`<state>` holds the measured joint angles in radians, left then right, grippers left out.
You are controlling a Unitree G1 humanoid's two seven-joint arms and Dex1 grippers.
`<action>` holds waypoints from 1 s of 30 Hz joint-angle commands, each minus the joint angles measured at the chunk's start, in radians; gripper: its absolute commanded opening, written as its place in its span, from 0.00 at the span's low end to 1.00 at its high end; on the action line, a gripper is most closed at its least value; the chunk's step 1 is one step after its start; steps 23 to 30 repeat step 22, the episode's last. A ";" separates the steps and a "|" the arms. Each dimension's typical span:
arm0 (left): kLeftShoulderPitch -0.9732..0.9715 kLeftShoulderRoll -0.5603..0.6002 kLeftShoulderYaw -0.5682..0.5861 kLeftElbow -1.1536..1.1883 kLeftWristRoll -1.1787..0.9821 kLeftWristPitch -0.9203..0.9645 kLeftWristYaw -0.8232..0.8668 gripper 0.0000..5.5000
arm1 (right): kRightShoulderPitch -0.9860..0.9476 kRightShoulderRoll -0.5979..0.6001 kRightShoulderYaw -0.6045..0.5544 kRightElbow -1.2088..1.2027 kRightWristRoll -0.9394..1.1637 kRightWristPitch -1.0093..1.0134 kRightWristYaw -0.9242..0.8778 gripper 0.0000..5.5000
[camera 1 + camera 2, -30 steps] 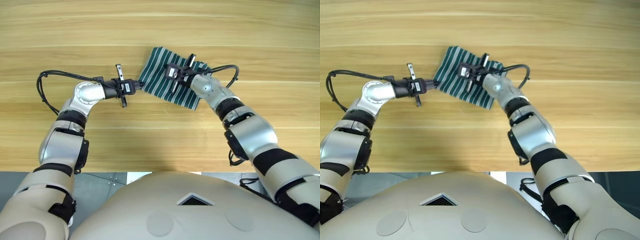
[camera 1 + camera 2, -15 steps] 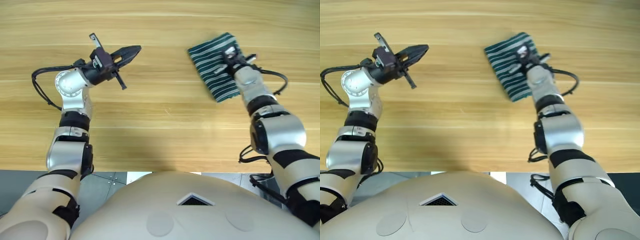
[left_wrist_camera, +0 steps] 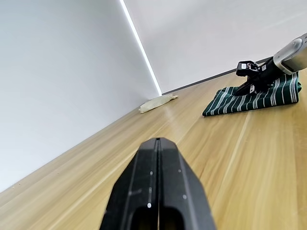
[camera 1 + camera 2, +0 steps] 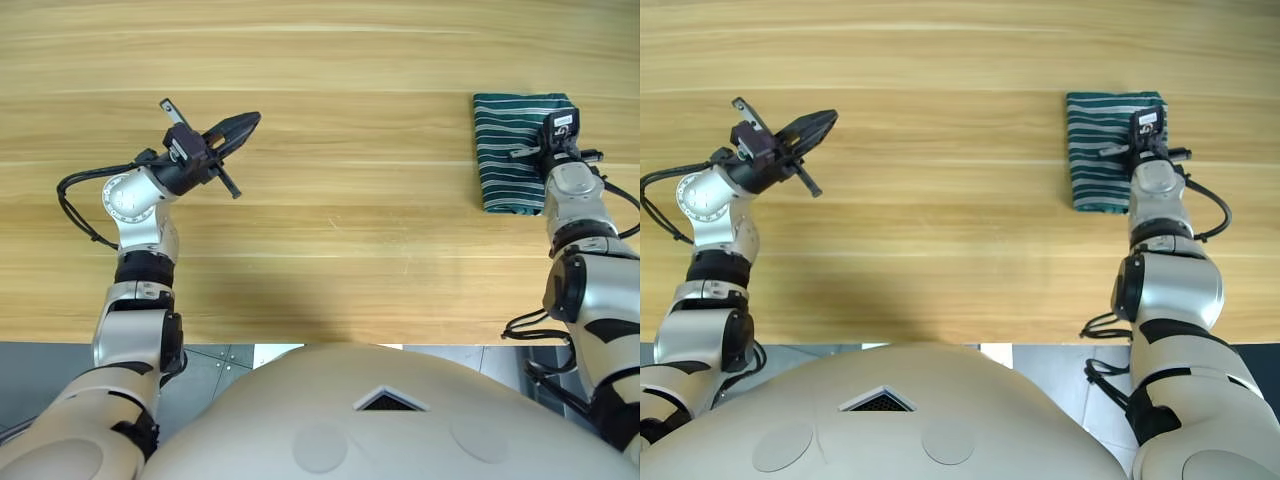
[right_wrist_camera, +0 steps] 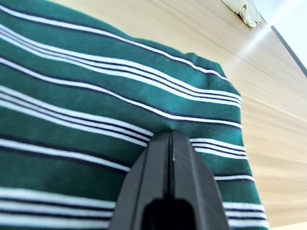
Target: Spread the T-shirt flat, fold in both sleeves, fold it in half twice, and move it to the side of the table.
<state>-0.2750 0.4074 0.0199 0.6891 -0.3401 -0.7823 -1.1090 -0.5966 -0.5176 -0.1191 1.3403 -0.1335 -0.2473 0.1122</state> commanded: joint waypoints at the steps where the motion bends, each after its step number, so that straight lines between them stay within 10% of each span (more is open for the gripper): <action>1: -0.013 -0.008 0.010 0.009 0.007 0.026 0.016 0.00 | -0.013 -0.025 -0.032 -0.027 0.032 -0.110 0.033 0.00; 9: -0.170 -0.138 0.096 0.156 -0.100 0.190 0.081 0.00 | -0.010 0.046 -0.069 -0.308 0.188 -0.514 0.202 0.00; 15: -0.363 -0.242 0.189 0.517 -0.075 0.342 0.396 0.00 | -0.014 0.390 -0.162 -0.292 0.679 -0.055 0.944 0.00; 19: -0.437 -0.270 0.252 0.621 -0.079 0.435 0.555 0.00 | -0.111 0.419 -0.374 -0.074 0.832 0.163 0.810 0.00; 30: -0.461 -0.268 0.309 0.653 -0.077 0.482 0.644 0.00 | -0.116 0.408 -0.412 -0.033 0.815 0.173 0.765 0.00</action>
